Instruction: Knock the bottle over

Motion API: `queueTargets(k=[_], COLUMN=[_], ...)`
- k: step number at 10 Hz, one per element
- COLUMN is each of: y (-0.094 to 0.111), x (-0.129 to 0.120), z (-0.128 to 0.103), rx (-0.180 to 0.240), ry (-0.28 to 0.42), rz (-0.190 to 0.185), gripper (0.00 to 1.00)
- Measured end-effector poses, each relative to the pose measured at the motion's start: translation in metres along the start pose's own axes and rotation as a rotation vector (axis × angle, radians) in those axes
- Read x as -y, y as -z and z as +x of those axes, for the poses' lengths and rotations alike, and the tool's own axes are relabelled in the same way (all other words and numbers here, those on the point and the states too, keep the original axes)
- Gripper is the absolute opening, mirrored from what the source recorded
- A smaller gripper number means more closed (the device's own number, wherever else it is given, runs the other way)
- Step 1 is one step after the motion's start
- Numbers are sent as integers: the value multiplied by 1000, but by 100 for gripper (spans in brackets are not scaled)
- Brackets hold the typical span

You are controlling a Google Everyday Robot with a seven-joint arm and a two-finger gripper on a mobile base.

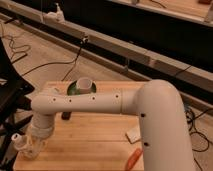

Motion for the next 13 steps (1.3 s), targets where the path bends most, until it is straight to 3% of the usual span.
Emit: queueTargets(k=[6,8,10,12,13], y=[-42,-41,-26,-10,-2], x=[40,58,76,76,66], z=[-35,-37,-21,6,24], rx=[109,130,131,98,66], ry=[104,131,114,58,6], rz=[106,180,333,430,458], gripper=[0,0,0,0,0])
